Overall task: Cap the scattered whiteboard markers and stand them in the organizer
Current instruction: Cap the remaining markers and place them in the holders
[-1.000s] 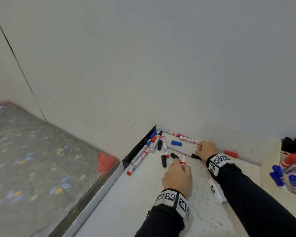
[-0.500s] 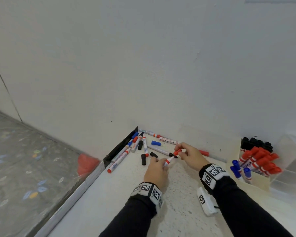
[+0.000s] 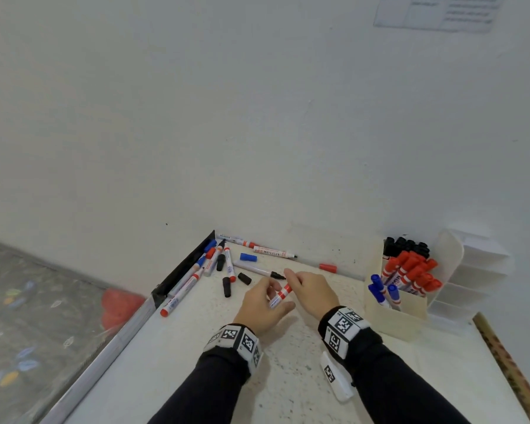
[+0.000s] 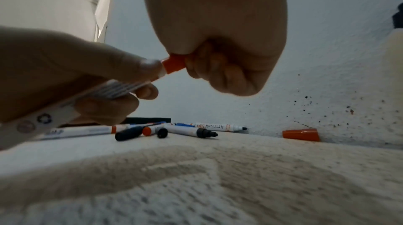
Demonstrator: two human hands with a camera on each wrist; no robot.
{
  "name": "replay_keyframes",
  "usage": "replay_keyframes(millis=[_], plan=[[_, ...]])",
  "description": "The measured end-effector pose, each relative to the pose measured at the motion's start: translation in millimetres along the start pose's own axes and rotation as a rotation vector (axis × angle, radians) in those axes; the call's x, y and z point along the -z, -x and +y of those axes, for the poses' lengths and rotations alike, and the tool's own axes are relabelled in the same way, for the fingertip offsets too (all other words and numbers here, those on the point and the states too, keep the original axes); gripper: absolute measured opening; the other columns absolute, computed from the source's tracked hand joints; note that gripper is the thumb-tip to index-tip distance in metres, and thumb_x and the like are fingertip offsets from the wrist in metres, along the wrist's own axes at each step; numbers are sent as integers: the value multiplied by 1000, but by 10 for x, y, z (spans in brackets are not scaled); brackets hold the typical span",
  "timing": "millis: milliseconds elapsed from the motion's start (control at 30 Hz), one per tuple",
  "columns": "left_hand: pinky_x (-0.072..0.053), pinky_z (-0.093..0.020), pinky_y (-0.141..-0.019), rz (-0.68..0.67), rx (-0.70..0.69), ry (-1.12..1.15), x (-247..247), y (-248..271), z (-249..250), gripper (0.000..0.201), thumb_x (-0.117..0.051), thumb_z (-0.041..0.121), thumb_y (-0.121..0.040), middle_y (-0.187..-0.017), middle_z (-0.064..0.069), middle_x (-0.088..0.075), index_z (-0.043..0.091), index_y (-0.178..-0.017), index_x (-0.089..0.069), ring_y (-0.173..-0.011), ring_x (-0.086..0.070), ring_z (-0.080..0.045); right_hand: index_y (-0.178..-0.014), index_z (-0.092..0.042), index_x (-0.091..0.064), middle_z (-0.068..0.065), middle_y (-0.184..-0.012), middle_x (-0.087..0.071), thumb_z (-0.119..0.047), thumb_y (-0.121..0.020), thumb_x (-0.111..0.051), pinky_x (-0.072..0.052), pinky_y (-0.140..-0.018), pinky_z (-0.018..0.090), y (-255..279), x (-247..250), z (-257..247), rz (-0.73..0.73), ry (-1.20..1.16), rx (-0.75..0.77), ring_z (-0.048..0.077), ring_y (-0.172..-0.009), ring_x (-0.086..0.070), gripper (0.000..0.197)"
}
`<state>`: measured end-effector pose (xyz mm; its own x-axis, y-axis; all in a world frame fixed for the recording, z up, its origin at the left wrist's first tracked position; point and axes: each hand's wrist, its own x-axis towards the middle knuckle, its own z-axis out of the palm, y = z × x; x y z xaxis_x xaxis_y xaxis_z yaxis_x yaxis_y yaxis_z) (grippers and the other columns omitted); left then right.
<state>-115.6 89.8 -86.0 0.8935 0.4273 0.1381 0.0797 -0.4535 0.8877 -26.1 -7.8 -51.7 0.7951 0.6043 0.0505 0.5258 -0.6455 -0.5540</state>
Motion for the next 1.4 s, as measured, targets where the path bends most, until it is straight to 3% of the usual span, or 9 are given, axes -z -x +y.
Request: replay_keyframes(millis=[167, 367, 667, 800, 900, 1000, 1100, 1267, 1400], plan=[[-44, -17, -75, 117, -46, -49, 33, -6, -17, 15, -66, 31, -83, -81, 17, -58, 24, -97, -63, -77, -55, -2, -53, -25, -45, -5, -57, -48, -44, -95, -35, -34, -58, 30, 58, 35, -79, 72, -115, -33, 15, -61, -47, 47], [-37, -9, -57, 10, -101, -50, 14, -9, -37, 24, -46, 21, -96, -62, 9, -53, 10, -91, -66, -58, -47, -3, -57, -22, -46, -7, -61, -47, -37, -98, -32, -31, -56, 20, 105, 33, -124, 13, -183, -1, 7, -59, -43, 46], [-32, -14, -41, -76, 32, 174, 38, 26, 55, 34, -40, 29, -98, -56, 4, -46, 21, -67, -53, -34, -37, 0, -70, -24, -44, -8, -69, -50, -34, -100, -31, -34, -62, 19, 123, 68, -82, -150, -284, 152, 3, -58, -41, 33], [-43, -20, -62, -64, 9, 87, 46, 35, 50, 27, -46, 35, -95, -64, 6, -59, 23, -76, -62, -54, -51, 1, -72, -27, -42, -9, -70, -48, -35, -99, -31, -35, -62, 20, 172, 41, 13, -128, -206, 148, 6, -63, -44, 31], [-47, -30, -88, 69, 40, -87, 63, 16, 46, 36, -35, 37, -98, -100, 2, -65, 19, -106, -65, -94, -60, -13, -73, -29, -43, -7, -71, -51, -34, -99, -34, -37, -60, 20, 221, 86, 77, -52, -204, 138, 8, -61, -44, 28], [-39, -32, -101, 278, 154, -449, 136, -6, -31, 37, -34, 30, -98, -135, -2, -48, 17, -127, -53, -122, -46, -15, -79, -28, -47, -3, -79, -56, -30, -98, -36, -42, -61, 26, 247, 275, 89, 91, -318, 119, 14, -64, -47, 22], [-28, -40, -112, 138, 478, -575, 151, -11, -101, 55, -37, 29, -96, -152, -12, -19, 12, -145, -21, -138, -25, -26, -92, -19, -51, 0, -86, -60, -21, -97, -41, -45, -57, 16, 255, 627, 98, 266, -418, 133, 14, -69, -55, 11], [-32, -41, -104, 105, 607, -672, 114, -19, -89, 55, -39, 28, -94, -143, -9, -33, 13, -144, -22, -128, -34, -24, -108, -13, -51, 2, -88, -60, -18, -97, -42, -49, -65, 20, 291, 1261, 308, 561, -348, 99, 16, -74, -58, 15], [-36, -38, -98, 165, 567, -695, 139, 27, -51, 41, -40, 26, -94, -132, -7, -41, 15, -133, -35, -120, -39, -23, -103, -15, -49, 1, -75, -57, -17, -99, -36, -39, -49, 10, 399, 1546, 544, 648, -220, -10, 6, -60, -53, 15]])
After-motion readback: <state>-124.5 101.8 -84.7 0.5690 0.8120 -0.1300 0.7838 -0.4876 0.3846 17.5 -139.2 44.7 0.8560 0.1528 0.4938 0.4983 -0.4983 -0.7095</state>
